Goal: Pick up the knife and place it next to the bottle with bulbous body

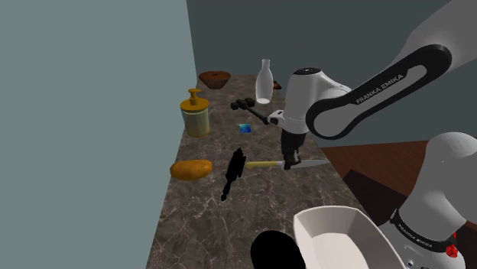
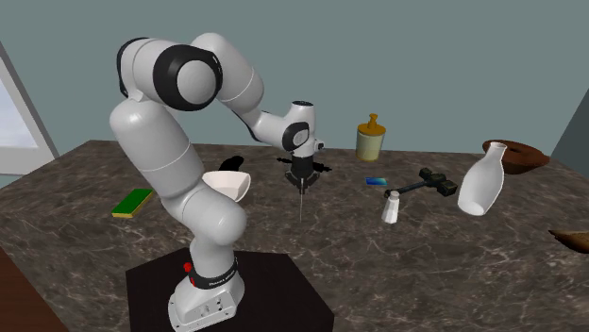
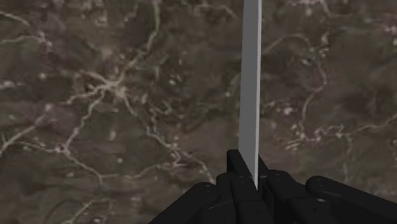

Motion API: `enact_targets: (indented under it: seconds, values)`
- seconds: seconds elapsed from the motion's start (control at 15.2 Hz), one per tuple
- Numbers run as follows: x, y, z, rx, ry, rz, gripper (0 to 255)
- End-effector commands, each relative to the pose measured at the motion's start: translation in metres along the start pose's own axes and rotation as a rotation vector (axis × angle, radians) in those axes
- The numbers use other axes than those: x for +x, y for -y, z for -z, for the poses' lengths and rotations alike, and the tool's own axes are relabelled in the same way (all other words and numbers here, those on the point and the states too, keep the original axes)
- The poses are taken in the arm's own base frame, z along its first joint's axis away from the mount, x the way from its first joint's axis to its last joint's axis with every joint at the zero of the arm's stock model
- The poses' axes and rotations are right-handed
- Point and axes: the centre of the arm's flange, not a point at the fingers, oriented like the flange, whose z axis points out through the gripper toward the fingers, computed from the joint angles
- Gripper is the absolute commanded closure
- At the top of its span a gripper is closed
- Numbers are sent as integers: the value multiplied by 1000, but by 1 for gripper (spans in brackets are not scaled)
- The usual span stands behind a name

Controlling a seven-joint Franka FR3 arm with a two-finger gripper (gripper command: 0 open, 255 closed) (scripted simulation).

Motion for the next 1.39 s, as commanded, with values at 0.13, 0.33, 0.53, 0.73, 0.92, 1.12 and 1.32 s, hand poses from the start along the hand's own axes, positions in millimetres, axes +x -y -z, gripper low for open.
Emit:
enact_targets:
  seconds: [0.13, 0.33, 0.53, 0.73, 0.92, 1.12, 1.32]
  values:
    - [0, -1, 18, 0, 0, 0, 255]
    - [0, -1, 34, 0, 0, 0, 255]
    - [1, -1, 50, 0, 0, 0, 255]
    - [1, -1, 66, 0, 0, 0, 255]
    - [1, -1, 81, 0, 0, 0, 255]
    - [2, -1, 97, 0, 0, 0, 255]
    - [2, -1, 113, 0, 0, 0, 255]
